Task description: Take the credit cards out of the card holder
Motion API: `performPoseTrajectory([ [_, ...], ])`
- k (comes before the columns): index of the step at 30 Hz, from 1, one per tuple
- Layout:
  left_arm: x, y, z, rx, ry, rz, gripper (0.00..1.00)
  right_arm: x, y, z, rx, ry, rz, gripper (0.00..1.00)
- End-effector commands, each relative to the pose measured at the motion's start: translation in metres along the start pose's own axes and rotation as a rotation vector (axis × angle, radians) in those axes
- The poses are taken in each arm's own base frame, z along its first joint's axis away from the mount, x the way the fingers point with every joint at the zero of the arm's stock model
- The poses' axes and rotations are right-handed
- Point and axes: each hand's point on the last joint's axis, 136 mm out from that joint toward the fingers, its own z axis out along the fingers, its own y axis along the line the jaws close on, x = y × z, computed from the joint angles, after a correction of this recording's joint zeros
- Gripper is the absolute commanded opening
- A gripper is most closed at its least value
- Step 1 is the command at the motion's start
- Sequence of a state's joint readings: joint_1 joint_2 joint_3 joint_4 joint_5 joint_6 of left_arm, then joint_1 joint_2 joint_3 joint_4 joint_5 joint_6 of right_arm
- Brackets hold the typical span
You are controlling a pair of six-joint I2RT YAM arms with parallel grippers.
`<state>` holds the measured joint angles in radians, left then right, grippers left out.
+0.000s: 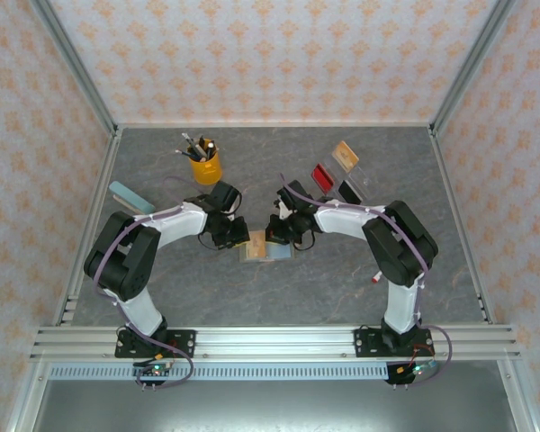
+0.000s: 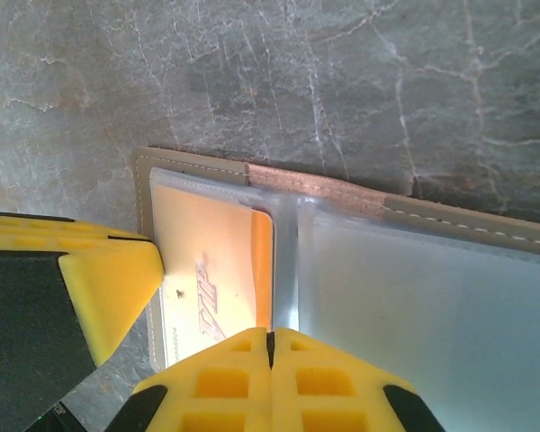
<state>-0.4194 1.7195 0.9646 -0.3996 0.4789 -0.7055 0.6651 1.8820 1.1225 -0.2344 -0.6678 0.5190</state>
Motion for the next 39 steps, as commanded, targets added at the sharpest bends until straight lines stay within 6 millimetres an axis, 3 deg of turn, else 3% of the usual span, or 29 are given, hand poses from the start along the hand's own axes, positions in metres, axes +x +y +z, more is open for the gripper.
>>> performPoseTrajectory([
  [1, 0.005, 0.016, 0.006, -0.073, 0.021, 0.005, 0.14, 0.007, 0.008, -0.003, -0.055, 0.027, -0.012, 0.04],
  [5, 0.008, 0.018, 0.012, -0.067, 0.038, -0.004, 0.13, 0.009, 0.009, 0.003, -0.066, 0.055, -0.003, 0.11],
  [13, 0.012, 0.023, 0.017, -0.076, 0.051, -0.013, 0.11, 0.010, 0.000, 0.012, -0.040, 0.075, 0.018, 0.12],
  [29, 0.026, 0.038, 0.025, -0.083, 0.069, -0.040, 0.11, 0.001, 0.030, 0.009, -0.229, 0.045, 0.021, 0.15],
  [39, 0.026, 0.039, 0.025, -0.083, 0.066, -0.043, 0.10, -0.009, 0.037, 0.001, -0.311, -0.012, 0.057, 0.15],
])
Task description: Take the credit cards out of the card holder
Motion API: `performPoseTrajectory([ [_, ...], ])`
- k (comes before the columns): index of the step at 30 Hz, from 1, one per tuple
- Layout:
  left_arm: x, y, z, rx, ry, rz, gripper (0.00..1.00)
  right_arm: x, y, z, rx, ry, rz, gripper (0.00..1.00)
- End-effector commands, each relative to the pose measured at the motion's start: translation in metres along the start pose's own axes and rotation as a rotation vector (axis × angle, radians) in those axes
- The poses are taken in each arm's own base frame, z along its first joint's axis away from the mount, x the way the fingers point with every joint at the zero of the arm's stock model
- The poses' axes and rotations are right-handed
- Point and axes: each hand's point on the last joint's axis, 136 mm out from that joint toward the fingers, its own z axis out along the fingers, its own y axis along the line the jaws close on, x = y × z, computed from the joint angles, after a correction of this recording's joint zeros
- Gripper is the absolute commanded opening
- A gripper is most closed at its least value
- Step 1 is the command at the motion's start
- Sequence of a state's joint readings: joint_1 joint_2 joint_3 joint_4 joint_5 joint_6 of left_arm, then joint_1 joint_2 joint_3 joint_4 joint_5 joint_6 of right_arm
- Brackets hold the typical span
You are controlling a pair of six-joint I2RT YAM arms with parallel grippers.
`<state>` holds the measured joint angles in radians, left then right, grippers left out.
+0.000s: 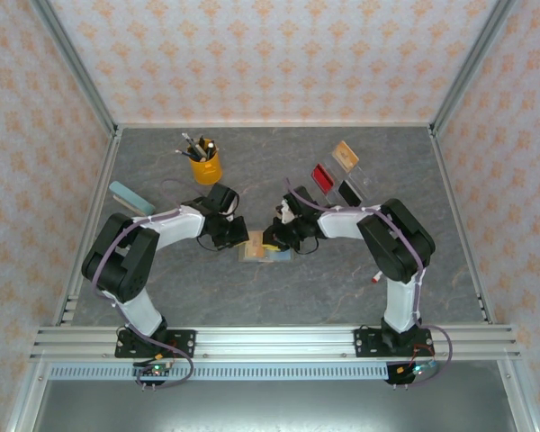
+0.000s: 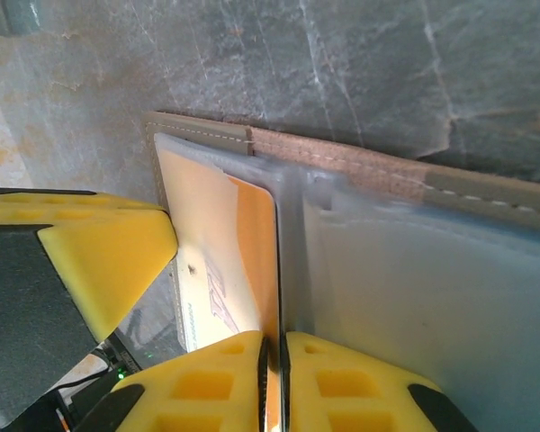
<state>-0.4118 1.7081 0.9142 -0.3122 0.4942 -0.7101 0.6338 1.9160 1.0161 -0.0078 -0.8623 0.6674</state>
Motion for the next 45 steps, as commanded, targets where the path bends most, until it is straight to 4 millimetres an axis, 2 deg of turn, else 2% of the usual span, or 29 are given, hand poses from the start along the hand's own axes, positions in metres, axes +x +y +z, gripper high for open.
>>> performPoseTrajectory([
  [1, 0.029, 0.040, 0.018, -0.126, 0.090, -0.048, 0.10, -0.014, 0.036, -0.006, -0.129, -0.068, -0.075, 0.15],
  [8, 0.028, 0.039, 0.018, -0.125, 0.088, -0.049, 0.10, -0.017, 0.039, -0.015, -0.174, -0.110, -0.070, 0.15],
  [23, 0.029, 0.033, 0.019, -0.092, 0.097, -0.062, 0.10, -0.025, 0.044, -0.015, -0.228, -0.153, -0.042, 0.15],
  [32, 0.034, 0.017, 0.022, 0.010, 0.125, -0.078, 0.10, -0.023, 0.033, 0.000, -0.155, -0.126, -0.061, 0.15],
  [39, 0.038, 0.020, 0.026, 0.015, 0.143, -0.084, 0.11, -0.017, 0.022, 0.015, -0.092, -0.085, -0.072, 0.14],
  [44, 0.036, 0.015, 0.021, 0.026, 0.136, -0.075, 0.13, -0.016, 0.026, 0.011, -0.084, -0.092, -0.094, 0.00],
  [45, 0.033, 0.012, 0.019, 0.029, 0.130, -0.071, 0.14, -0.016, 0.026, 0.008, -0.076, -0.098, -0.099, 0.00],
])
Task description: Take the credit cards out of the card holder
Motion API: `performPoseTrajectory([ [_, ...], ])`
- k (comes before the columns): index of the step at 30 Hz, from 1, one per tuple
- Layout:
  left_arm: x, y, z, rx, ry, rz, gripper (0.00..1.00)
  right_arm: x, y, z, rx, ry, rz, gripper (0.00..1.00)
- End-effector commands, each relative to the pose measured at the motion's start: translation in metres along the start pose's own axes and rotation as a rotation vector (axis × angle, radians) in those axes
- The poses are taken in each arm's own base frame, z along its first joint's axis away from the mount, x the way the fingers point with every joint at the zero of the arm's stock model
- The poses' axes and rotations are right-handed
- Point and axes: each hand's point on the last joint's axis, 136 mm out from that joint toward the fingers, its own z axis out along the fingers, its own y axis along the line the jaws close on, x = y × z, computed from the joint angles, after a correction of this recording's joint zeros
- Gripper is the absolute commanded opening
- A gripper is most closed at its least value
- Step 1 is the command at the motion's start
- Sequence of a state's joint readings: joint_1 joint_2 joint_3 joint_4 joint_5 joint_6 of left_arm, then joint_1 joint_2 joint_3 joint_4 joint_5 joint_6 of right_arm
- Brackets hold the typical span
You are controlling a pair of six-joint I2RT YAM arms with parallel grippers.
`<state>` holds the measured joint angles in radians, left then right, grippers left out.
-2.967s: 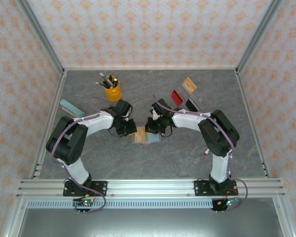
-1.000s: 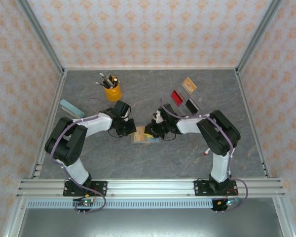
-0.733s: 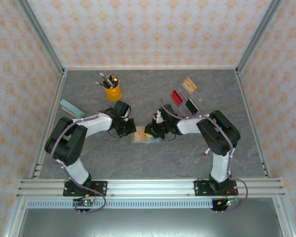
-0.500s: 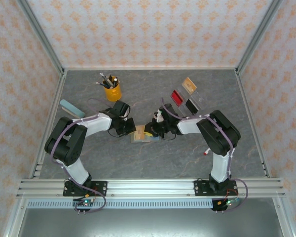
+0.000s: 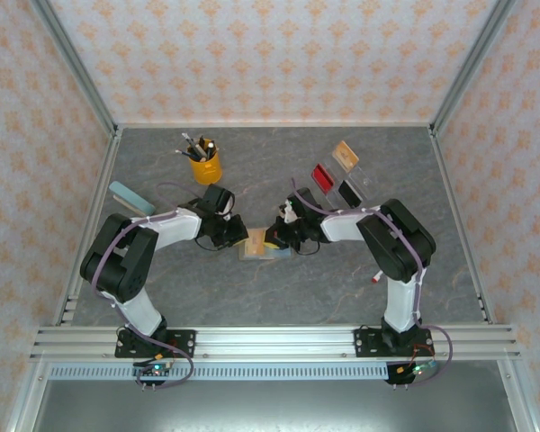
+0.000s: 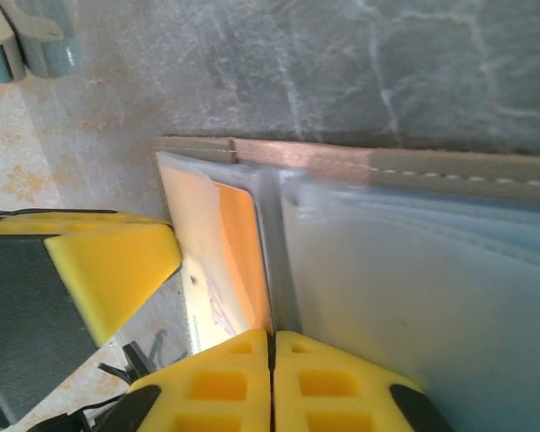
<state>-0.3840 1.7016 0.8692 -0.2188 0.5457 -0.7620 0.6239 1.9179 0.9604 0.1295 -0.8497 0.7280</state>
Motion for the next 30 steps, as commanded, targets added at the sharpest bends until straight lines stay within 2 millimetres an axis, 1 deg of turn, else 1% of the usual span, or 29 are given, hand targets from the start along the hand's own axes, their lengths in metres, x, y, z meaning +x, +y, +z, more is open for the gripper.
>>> performPoseTrajectory([
  [1, 0.035, 0.013, 0.011, -0.042, 0.132, -0.012, 0.15, -0.006, 0.028, 0.006, -0.029, -0.043, -0.122, 0.00],
  [2, 0.031, 0.009, 0.007, -0.036, 0.120, -0.003, 0.16, -0.006, 0.031, 0.002, -0.025, -0.048, -0.129, 0.00],
  [5, 0.019, -0.004, -0.010, -0.019, 0.078, 0.019, 0.21, -0.005, 0.029, -0.008, 0.004, -0.055, -0.128, 0.00],
  [8, 0.009, -0.016, -0.025, 0.010, 0.040, 0.040, 0.27, -0.004, 0.022, -0.016, 0.035, -0.058, -0.111, 0.00],
  [10, 0.006, -0.022, -0.032, 0.026, 0.024, 0.051, 0.29, -0.004, 0.016, -0.021, 0.062, -0.062, -0.103, 0.00],
  [13, 0.006, -0.024, -0.036, 0.037, 0.015, 0.056, 0.29, -0.005, 0.009, -0.026, 0.091, -0.074, -0.098, 0.00],
  [15, 0.008, -0.021, -0.034, 0.035, 0.022, 0.054, 0.29, -0.006, 0.005, -0.028, 0.108, -0.080, -0.094, 0.00],
  [17, 0.010, -0.017, -0.032, 0.028, 0.027, 0.047, 0.28, -0.007, 0.006, -0.028, 0.102, -0.076, -0.098, 0.00],
  [22, 0.011, -0.003, -0.025, -0.022, 0.028, 0.033, 0.23, -0.003, 0.021, -0.022, 0.024, -0.031, -0.112, 0.00],
  [26, 0.014, 0.006, -0.015, -0.048, 0.043, 0.013, 0.21, -0.002, 0.027, -0.018, 0.012, -0.019, -0.118, 0.12],
  [30, 0.016, 0.015, -0.009, -0.079, 0.056, 0.006, 0.21, -0.004, 0.024, -0.011, 0.023, -0.010, -0.106, 0.20],
])
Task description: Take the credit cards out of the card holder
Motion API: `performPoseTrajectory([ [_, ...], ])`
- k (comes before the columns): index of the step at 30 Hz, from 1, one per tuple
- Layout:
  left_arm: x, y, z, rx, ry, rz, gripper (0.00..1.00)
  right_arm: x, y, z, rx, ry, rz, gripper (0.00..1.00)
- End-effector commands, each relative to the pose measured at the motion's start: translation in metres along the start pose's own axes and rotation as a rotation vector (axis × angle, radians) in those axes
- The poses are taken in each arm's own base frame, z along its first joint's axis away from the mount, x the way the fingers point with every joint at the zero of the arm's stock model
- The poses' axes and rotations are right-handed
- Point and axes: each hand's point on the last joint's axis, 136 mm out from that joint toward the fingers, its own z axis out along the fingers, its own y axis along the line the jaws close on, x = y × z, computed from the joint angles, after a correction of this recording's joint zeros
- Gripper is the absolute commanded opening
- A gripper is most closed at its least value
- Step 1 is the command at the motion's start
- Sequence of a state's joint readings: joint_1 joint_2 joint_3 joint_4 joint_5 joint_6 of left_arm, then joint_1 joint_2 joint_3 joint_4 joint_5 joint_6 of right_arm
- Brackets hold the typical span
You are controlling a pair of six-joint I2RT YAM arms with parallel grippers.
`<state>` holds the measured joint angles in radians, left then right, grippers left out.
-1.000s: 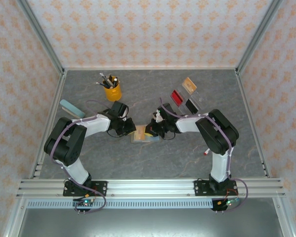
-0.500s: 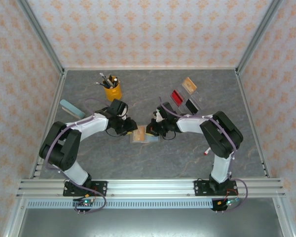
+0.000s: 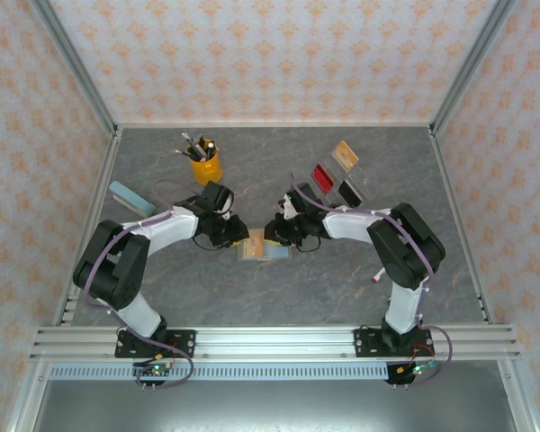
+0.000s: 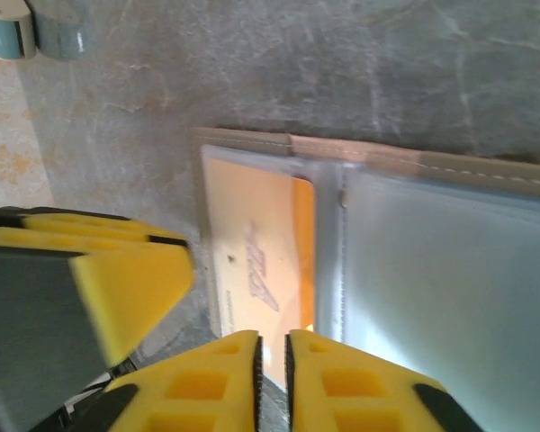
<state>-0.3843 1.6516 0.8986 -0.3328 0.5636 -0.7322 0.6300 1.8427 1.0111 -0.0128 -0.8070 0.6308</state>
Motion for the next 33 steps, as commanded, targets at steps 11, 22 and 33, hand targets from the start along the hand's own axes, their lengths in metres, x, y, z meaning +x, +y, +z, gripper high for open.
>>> performPoseTrajectory([
  [11, 0.011, 0.011, 0.017, -0.006, 0.062, -0.007, 0.18, -0.001, -0.012, 0.019, 0.035, 0.035, 0.013, 0.28],
  [22, 0.014, 0.010, 0.025, 0.003, 0.092, -0.005, 0.10, 0.000, -0.014, 0.024, 0.015, 0.049, 0.013, 0.24],
  [33, 0.016, 0.037, 0.028, -0.115, 0.082, -0.026, 0.07, -0.005, 0.002, 0.010, -0.075, 0.010, -0.006, 0.08],
])
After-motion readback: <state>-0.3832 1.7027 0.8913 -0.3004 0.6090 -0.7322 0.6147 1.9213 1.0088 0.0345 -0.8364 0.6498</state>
